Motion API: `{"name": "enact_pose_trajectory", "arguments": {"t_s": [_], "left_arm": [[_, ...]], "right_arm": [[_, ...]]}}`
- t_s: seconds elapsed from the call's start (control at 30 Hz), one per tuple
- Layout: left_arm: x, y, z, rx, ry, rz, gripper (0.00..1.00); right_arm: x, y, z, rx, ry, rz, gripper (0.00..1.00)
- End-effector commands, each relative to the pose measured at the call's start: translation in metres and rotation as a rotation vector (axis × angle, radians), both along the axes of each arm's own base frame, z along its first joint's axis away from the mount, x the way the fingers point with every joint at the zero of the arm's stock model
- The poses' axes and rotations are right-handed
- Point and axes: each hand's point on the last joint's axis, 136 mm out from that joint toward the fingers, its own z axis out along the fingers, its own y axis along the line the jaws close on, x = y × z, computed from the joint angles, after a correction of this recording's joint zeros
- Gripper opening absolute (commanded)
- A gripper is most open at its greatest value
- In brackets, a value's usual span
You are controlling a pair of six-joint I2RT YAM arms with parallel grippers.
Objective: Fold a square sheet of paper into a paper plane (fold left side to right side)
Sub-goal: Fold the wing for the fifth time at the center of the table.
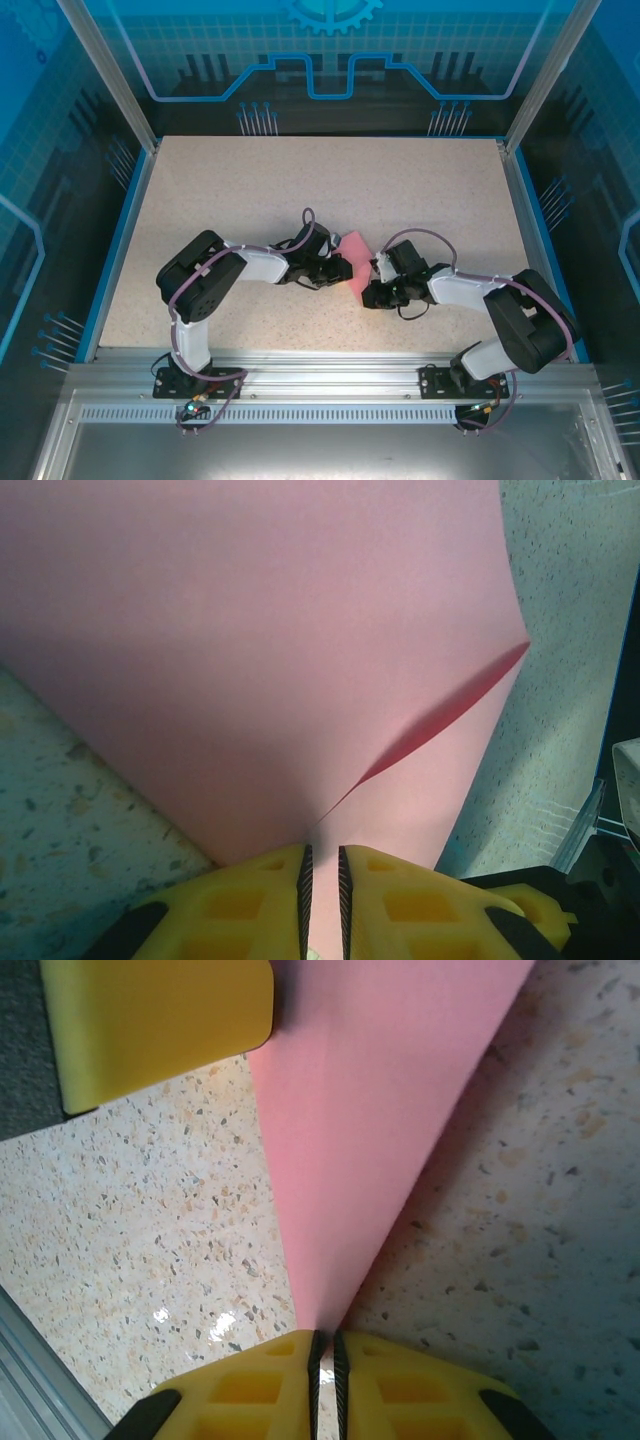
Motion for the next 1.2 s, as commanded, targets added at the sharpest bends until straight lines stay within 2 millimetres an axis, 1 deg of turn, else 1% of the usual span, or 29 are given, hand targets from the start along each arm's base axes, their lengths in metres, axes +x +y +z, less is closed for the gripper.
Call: {"name": "enact_pose_trajectory", "arguments": {"t_s": [0.0, 0.1, 0.17, 0.23, 0.33, 0.37, 0.43, 0.5, 0.6, 0.67, 0.77, 0.83, 0.9, 0.97, 1.17], "left_arm": [[0.004, 0.011, -0.017, 0.066, 0.007, 0.017, 0.20], [0.006, 0.013, -0.017, 0.069, 0.006, 0.021, 0.20], [0.007, 0.014, -0.016, 0.068, 0.003, 0.024, 0.20], [0.008, 0.013, -0.015, 0.067, 0.003, 0.023, 0.19], [0.009, 0.014, -0.014, 0.071, -0.001, 0.019, 0.19], [0.009, 0.015, -0.014, 0.077, -0.002, 0.019, 0.19], [0.007, 0.015, -0.016, 0.082, 0.000, 0.014, 0.19], [0.007, 0.016, -0.017, 0.085, 0.003, 0.013, 0.19], [0.007, 0.016, -0.017, 0.085, 0.003, 0.012, 0.19], [0.007, 0.016, -0.016, 0.085, 0.001, 0.012, 0.19], [0.007, 0.016, -0.016, 0.082, 0.001, 0.012, 0.18], [0.006, 0.016, -0.016, 0.081, 0.002, 0.011, 0.18], [0.006, 0.016, -0.016, 0.079, 0.002, 0.012, 0.18], [0.006, 0.016, -0.015, 0.078, 0.000, 0.013, 0.18], [0.006, 0.015, -0.014, 0.072, -0.002, 0.006, 0.18]], "right_arm": [[-0.007, 0.005, 0.002, -0.001, 0.003, 0.028, 0.15], [-0.008, 0.007, 0.002, -0.002, 0.003, 0.035, 0.12], [-0.009, 0.010, 0.001, -0.004, 0.004, 0.046, 0.05], [-0.011, 0.013, 0.000, -0.005, 0.013, 0.058, 0.02], [-0.013, 0.012, -0.002, -0.014, 0.021, 0.066, 0.02], [-0.012, 0.010, -0.001, -0.019, 0.014, 0.059, 0.08], [-0.008, 0.005, 0.005, -0.013, -0.003, 0.038, 0.23], [-0.002, 0.002, 0.018, 0.020, -0.030, 0.027, 0.31], [0.015, -0.011, 0.035, 0.053, -0.079, -0.031, 0.42], [0.035, -0.023, 0.045, 0.099, -0.114, -0.096, 0.46], [0.065, -0.036, 0.054, 0.137, -0.146, -0.153, 0.47], [0.084, -0.037, 0.059, 0.148, -0.161, -0.155, 0.48], [0.098, -0.037, 0.059, 0.160, -0.149, -0.151, 0.48], [0.108, -0.034, 0.056, 0.185, -0.119, -0.150, 0.47], [0.121, -0.024, 0.041, 0.222, -0.050, -0.152, 0.46]]}}
